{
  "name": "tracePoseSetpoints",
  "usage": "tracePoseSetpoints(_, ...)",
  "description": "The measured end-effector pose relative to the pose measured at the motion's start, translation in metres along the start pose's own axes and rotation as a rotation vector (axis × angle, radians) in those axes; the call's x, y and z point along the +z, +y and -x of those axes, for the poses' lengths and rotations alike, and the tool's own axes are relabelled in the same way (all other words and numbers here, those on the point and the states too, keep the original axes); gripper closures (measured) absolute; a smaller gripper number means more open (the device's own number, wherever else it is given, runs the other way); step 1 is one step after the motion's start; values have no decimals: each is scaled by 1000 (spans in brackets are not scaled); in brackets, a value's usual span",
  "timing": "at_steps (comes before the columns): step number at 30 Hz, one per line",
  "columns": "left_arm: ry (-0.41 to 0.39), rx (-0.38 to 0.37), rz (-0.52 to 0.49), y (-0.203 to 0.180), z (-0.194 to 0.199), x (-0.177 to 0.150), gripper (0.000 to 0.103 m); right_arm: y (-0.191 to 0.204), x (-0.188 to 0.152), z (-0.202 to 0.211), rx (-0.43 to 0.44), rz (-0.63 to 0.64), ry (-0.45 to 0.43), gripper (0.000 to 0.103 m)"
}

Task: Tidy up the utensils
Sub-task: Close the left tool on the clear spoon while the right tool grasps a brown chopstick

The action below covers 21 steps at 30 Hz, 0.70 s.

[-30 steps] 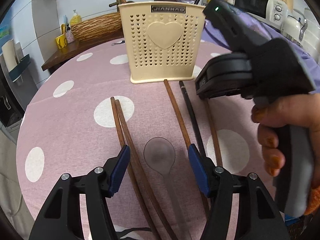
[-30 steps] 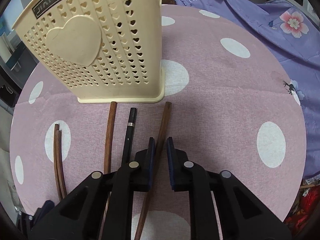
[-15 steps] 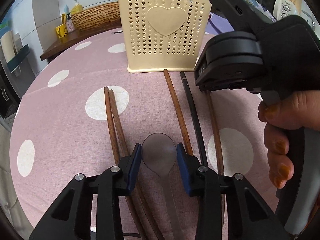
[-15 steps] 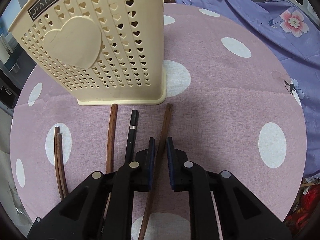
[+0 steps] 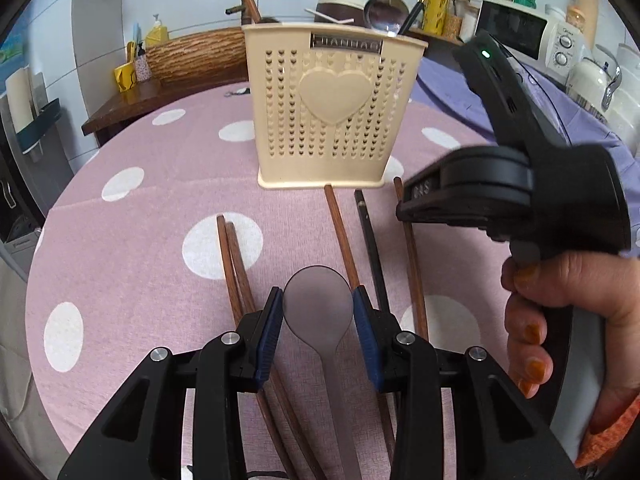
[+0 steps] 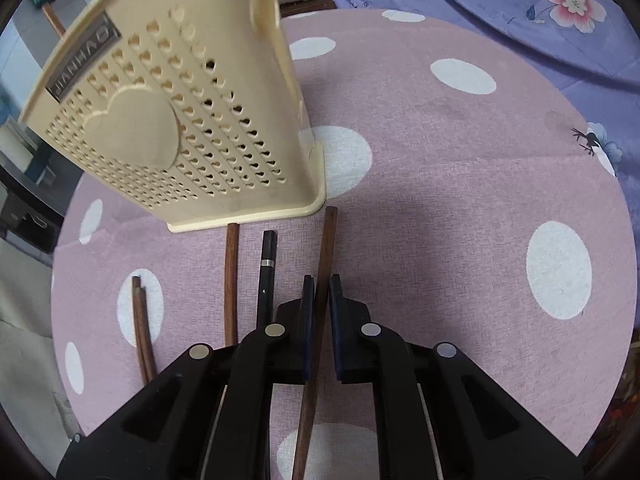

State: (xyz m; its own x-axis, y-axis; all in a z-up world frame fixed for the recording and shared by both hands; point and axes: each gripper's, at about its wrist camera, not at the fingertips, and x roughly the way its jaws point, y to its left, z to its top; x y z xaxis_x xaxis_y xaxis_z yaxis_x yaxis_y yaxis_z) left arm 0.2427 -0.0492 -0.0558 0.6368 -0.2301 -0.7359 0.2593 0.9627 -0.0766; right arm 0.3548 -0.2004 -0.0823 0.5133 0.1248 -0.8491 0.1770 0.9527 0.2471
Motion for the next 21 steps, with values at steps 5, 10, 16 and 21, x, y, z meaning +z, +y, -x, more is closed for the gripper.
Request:
tracePoseSetpoints(5, -85, -24, 12, 5, 28, 9, 68, -3, -7, 42, 83, 28, -115, 95)
tracePoseSetpoints(10, -178, -48, 5, 8, 58, 19, 68, -6, -16, 98, 188, 61, -230, 95)
tracePoseSetpoints(16, -220, -54, 16, 12, 75, 26, 68, -8, -26, 152, 278, 118, -334, 95)
tracePoseSetpoints(21, -229, -57, 21, 12, 79, 28, 68, -8, -30, 177, 305, 160, -378, 96)
